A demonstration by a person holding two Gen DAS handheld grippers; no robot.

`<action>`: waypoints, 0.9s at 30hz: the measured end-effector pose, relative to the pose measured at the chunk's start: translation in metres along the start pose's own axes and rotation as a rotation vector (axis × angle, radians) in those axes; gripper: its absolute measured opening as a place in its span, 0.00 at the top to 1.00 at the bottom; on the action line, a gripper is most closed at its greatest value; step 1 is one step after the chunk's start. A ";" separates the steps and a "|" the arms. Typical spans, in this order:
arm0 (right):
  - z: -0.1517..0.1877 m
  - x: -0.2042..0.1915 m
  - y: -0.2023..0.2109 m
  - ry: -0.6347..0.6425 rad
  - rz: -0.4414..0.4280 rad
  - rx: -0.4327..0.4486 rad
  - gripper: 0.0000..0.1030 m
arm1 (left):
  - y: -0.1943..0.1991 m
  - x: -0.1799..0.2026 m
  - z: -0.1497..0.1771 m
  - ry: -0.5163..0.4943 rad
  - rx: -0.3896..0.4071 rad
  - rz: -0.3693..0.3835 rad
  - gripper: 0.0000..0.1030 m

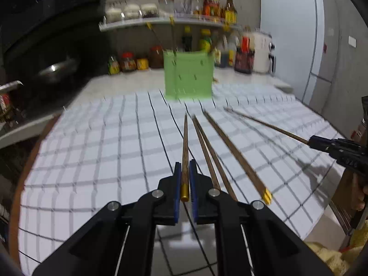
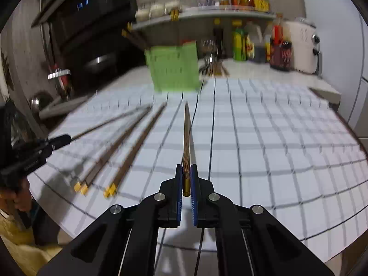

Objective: Organize utensils
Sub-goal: 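Lift the left tool's chopstick upright toward the green holder while the right tool lifts its own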

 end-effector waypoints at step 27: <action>-0.151 -0.017 0.060 0.050 -0.001 0.334 0.93 | 0.080 -0.024 -0.102 0.040 0.335 0.055 0.93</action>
Point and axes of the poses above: each gripper's, at about its wrist camera, not at the fingertips, and y roughly against the way its jaws point, x to its right, z to its underside, the point moved 7 cm from there along -y, roughly the way its jaws point, and after that the axes turned 7 degrees about z, right-handed, at the moved point
